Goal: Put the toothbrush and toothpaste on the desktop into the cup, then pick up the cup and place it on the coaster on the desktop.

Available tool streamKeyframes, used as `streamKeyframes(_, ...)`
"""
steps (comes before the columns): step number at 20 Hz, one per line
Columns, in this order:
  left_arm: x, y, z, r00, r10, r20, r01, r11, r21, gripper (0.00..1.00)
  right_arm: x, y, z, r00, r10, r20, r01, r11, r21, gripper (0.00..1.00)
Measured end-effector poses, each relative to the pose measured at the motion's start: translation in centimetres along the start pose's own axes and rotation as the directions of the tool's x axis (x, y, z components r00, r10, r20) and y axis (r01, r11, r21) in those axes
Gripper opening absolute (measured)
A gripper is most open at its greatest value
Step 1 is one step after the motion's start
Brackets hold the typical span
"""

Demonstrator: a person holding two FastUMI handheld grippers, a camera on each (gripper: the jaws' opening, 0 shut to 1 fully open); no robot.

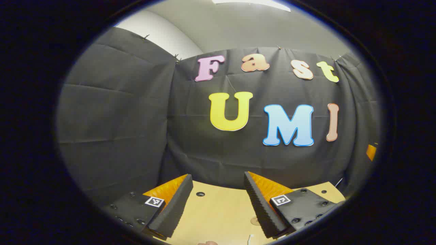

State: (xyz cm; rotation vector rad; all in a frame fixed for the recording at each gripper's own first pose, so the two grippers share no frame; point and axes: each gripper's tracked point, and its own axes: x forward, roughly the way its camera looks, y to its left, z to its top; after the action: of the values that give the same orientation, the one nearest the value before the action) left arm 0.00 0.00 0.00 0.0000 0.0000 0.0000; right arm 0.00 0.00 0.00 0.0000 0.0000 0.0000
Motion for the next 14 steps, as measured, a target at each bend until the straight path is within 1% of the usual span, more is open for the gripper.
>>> streamKeyframes(3,-0.6,-1.5,-0.8,0.999,-0.023,-0.025,0.023,1.0,0.002,0.98,0.3,0.7,-0.1,0.999,0.042,-0.027,-0.042,0.999,-0.029,0.9)
streamKeyframes(4,-1.1,-1.3,-0.7,0.999,-0.013,-0.031,0.013,1.0,0.005,0.99,0.4,0.8,0.0,0.998,0.053,-0.029,-0.054,0.998,-0.03,0.93)
streamKeyframes(5,-1.3,-1.0,-0.3,1.0,0.002,-0.017,-0.002,1.0,0.011,0.97,0.6,0.4,0.1,0.998,0.048,-0.027,-0.049,0.998,-0.028,0.93)
streamKeyframes(6,-1.5,-0.6,0.4,1.0,0.012,0.005,-0.012,1.0,0.016,0.97,0.6,0.1,0.3,0.999,0.037,-0.021,-0.037,0.999,-0.023,0.9)
streamKeyframes(7,-1.4,-0.7,0.8,1.0,0.014,0.016,-0.014,1.0,0.02,0.99,0.8,0.0,0.2,0.999,0.03,-0.025,-0.03,0.999,-0.014,0.93)
streamKeyframes(8,-1.2,-1.0,0.5,1.0,0.011,0.011,-0.011,1.0,0.025,0.98,1.2,0.0,-0.1,0.999,0.033,-0.031,-0.033,0.999,-0.001,0.93)
streamKeyframes(9,-1.0,-1.5,-0.1,1.0,0.003,-0.001,-0.003,1.0,0.029,0.98,1.6,0.3,-0.4,0.998,0.041,-0.038,-0.041,0.999,0.006,0.93)
streamKeyframes(10,-0.6,-2.3,-0.5,1.0,-0.01,-0.016,0.01,1.0,0.023,0.97,1.7,0.6,-0.5,0.997,0.054,-0.046,-0.054,0.999,0.008,0.9)
streamKeyframes(11,-0.3,-3.1,-0.9,0.999,-0.022,-0.024,0.022,1.0,0.008,0.98,1.7,0.7,-0.9,0.997,0.062,-0.052,-0.062,0.998,0.005,0.9)
streamKeyframes(12,0.1,-4.2,-0.9,0.999,-0.043,-0.028,0.043,0.999,-0.006,0.98,1.8,1.0,-1.4,0.995,0.076,-0.064,-0.076,0.997,-0.001,0.93)
streamKeyframes(13,0.3,-5.1,-1.1,0.998,-0.059,-0.032,0.059,0.998,-0.007,0.98,2.0,1.5,-1.8,0.993,0.09,-0.077,-0.091,0.996,-0.005,0.93)
streamKeyframes(14,0.5,-5.6,-1.3,0.997,-0.067,-0.038,0.067,0.998,0.006,0.98,2.0,1.8,-2.2,0.991,0.102,-0.09,-0.103,0.995,-0.007,0.9)
